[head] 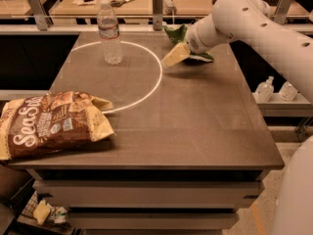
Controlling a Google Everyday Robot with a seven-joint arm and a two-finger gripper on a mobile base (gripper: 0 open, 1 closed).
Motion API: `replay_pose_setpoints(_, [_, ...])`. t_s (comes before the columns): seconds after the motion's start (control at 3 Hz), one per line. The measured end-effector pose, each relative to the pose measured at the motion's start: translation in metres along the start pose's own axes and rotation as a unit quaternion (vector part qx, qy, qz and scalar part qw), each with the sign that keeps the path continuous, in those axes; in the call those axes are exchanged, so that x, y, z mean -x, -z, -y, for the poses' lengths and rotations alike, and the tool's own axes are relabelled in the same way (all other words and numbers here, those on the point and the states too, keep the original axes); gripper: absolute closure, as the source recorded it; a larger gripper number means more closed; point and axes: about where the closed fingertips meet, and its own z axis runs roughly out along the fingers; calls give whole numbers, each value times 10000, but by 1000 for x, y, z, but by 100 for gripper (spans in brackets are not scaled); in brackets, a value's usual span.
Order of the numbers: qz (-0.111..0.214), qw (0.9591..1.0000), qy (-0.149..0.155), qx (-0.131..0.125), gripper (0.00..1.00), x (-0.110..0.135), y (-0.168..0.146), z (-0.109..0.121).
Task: Move green jalapeno chip bag near brown chip bag
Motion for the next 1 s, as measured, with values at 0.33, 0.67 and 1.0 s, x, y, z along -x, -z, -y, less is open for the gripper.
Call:
replay_pose_setpoints(0.33, [-155,9997,-6,-195,17,-18,-8,17])
replay_pose_setpoints(0.67, [-159,9997,-3,-174,41,-18,-10,15])
replay_pose_setpoints(1.0, [-168,9997,-1,-157,64,-19,-12,13])
